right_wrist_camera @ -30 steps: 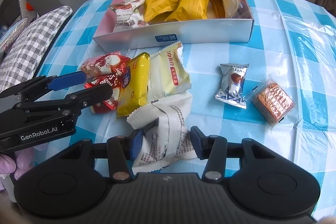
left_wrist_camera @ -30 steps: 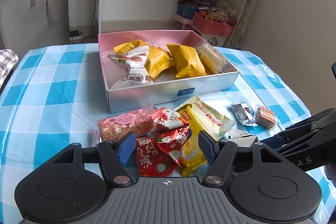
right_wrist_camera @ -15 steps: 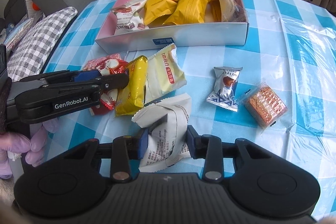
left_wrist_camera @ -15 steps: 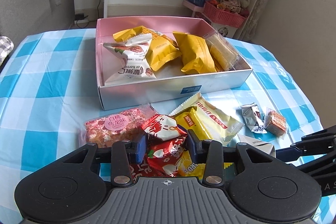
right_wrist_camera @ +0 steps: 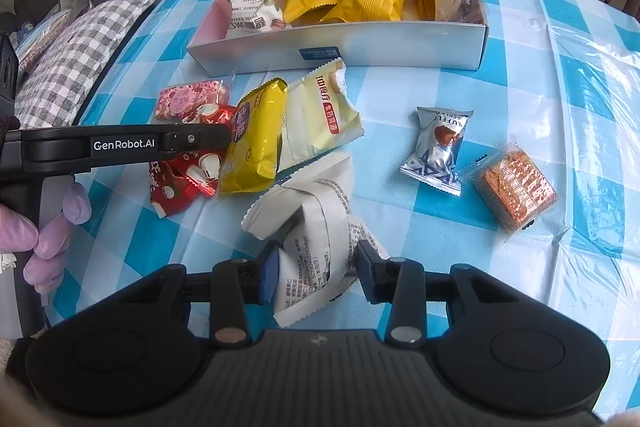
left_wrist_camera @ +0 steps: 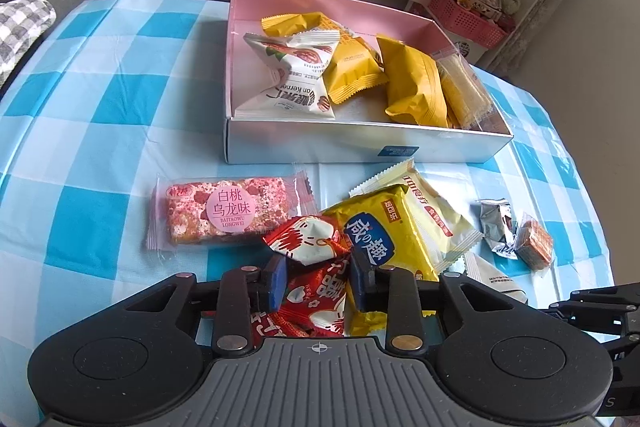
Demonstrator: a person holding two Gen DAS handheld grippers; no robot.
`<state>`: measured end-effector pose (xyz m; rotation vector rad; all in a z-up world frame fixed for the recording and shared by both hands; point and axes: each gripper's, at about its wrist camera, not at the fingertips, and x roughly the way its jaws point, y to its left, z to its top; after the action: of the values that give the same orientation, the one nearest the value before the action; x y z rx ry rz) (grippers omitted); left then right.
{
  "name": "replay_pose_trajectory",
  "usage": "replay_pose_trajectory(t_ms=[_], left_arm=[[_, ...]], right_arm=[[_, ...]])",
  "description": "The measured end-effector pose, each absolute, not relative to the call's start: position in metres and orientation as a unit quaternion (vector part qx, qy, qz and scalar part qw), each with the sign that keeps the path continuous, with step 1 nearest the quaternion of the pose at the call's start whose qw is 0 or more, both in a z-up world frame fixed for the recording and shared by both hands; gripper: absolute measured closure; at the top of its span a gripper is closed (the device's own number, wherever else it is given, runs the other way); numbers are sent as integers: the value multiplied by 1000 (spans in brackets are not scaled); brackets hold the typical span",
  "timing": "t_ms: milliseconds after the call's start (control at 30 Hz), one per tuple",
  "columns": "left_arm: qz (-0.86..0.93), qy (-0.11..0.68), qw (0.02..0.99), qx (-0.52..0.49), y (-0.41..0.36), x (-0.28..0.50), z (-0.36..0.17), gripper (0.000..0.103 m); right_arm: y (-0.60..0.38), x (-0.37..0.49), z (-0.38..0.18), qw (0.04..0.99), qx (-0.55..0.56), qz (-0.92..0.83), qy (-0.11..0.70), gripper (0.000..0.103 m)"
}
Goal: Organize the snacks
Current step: 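Grasp the white paper-wrapped packet with the right tool while the left tool grasps a red packet, then carry the white packet and red packet over the pink box with both tools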
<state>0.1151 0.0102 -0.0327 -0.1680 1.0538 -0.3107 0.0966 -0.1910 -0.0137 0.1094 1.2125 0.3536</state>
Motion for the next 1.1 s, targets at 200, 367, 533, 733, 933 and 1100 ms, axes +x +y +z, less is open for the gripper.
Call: replay_pose_trajectory(t_ms=[200,367,533,733,933,1100], left_arm=[[-151,502,847,-92,12,115,-30,81],[-156,501,847,-93,13,113,-27,82],[-159,492,850,-95,15,108,-21,82],[-165,478,856,-108,22,102,-9,82],[-159,459,865,-128,31,99,6,82],[-150,439,876,-135,32,102,19,82]], right_arm=[[-187,98,-15,807,48,164,565,67],[-196,95,-9,810,63,162,559,67],[-205,93,-2,815,82,155,552,67],[-212,91,8,822,104,151,539,67],[-219,95,19,830,125,143,525,67],[-223,102,27,845,126,118,507,67]])
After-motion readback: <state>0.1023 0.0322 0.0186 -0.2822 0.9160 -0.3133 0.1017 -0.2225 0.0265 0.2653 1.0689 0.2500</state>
